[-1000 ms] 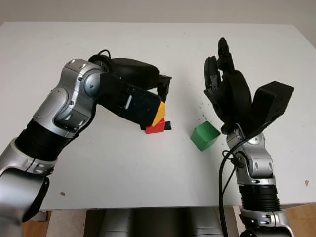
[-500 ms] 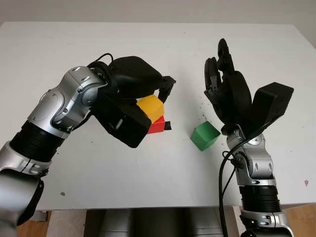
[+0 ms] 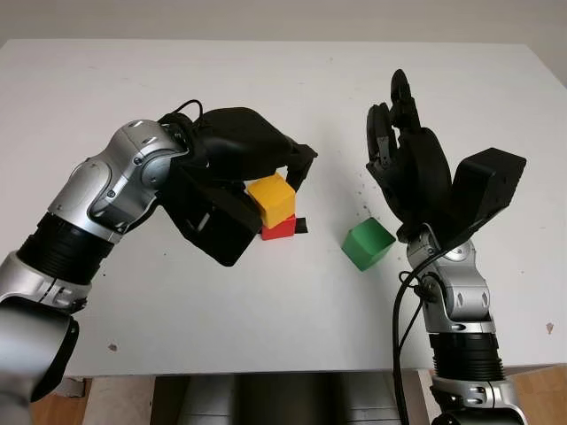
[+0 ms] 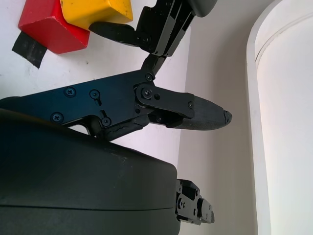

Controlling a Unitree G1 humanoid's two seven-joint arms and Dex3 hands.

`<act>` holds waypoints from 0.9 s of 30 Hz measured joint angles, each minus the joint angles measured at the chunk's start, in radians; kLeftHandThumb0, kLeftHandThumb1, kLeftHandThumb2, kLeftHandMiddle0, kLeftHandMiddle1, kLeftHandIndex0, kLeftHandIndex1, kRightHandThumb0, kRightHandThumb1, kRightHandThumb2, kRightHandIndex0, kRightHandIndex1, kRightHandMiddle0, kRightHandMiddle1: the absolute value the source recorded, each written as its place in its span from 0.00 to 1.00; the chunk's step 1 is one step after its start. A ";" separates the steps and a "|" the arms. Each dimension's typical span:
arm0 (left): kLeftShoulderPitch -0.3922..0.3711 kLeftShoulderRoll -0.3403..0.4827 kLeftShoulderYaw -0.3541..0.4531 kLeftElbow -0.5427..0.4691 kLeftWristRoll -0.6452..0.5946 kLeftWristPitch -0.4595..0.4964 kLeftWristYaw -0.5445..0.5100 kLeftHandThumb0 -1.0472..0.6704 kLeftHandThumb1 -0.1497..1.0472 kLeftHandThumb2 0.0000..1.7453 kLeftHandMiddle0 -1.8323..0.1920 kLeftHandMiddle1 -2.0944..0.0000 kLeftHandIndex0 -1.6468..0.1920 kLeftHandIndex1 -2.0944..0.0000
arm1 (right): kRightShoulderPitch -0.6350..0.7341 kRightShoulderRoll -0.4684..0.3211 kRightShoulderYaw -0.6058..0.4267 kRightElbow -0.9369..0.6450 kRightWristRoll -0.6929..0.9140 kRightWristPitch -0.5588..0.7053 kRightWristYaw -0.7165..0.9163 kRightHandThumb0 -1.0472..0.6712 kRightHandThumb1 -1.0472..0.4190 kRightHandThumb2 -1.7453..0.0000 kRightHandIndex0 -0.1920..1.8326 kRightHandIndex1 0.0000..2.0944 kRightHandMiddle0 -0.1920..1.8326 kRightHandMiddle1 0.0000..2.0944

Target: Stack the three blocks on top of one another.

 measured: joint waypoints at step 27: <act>0.000 -0.013 0.000 0.004 0.043 0.016 0.041 0.25 0.91 0.03 0.94 0.98 0.92 0.99 | 0.005 0.003 0.000 -0.013 0.001 0.000 0.004 0.23 0.00 0.67 0.00 0.00 0.00 0.01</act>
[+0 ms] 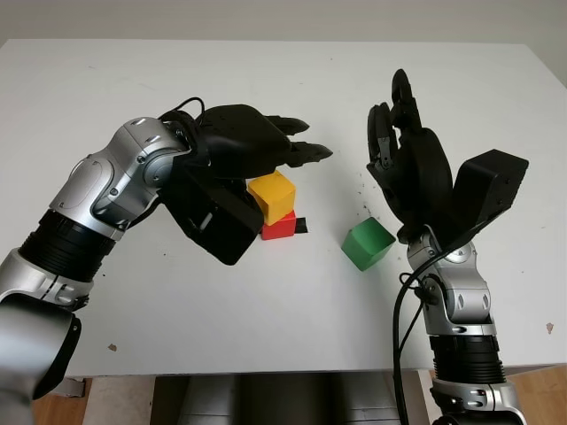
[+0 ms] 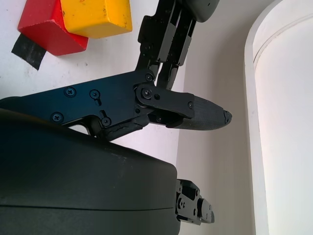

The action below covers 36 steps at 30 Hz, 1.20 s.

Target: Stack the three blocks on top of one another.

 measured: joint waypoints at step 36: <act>0.399 0.066 0.782 -0.484 -0.790 0.807 0.056 0.11 1.00 0.35 0.97 0.97 0.96 0.97 | 0.041 -0.256 -0.079 -0.169 0.015 0.150 0.165 0.21 0.00 0.83 0.05 0.03 0.05 0.03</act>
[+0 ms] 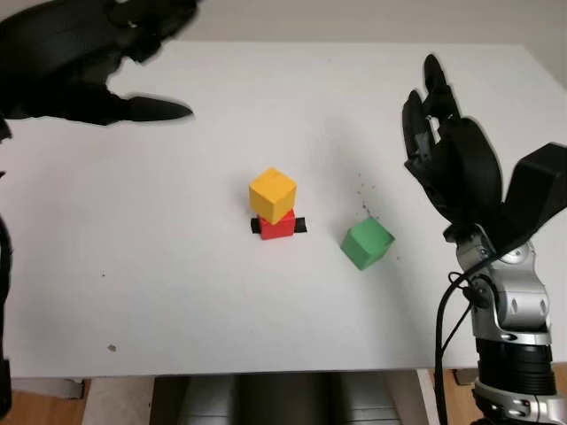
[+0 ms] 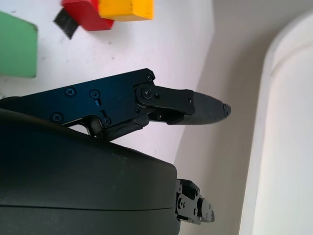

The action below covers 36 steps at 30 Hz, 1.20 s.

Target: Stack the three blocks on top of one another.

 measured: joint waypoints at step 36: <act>0.390 -0.370 -0.162 0.164 0.061 -0.353 0.438 0.13 1.00 0.36 1.00 1.00 0.99 0.97 | 0.012 -0.531 0.249 0.032 -0.570 -0.545 0.413 0.20 0.16 0.97 0.18 0.02 0.26 0.02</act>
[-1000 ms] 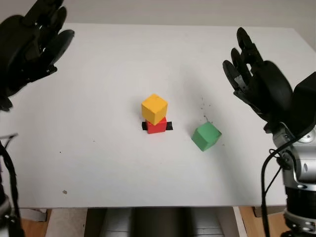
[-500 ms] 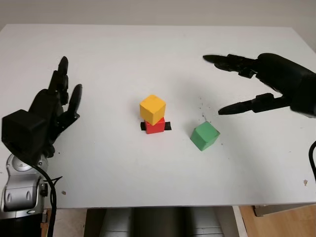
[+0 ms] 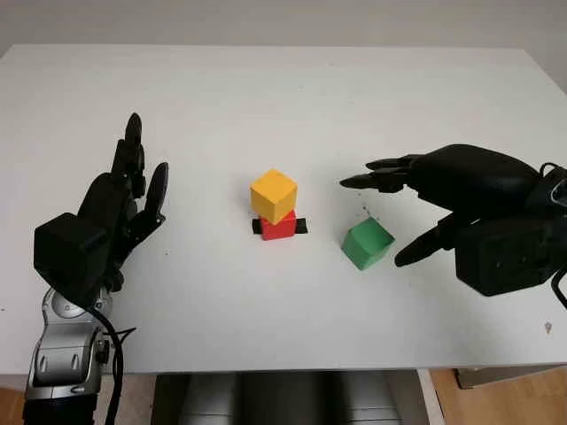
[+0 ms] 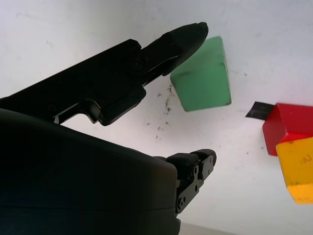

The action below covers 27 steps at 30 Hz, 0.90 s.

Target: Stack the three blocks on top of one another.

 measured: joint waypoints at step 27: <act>0.001 -0.017 -0.029 -0.032 0.005 0.024 0.050 0.15 1.00 0.33 1.00 1.00 0.97 0.97 | 0.052 0.108 0.064 0.219 -0.139 -0.199 -0.312 0.33 0.12 0.97 0.26 0.03 0.24 0.38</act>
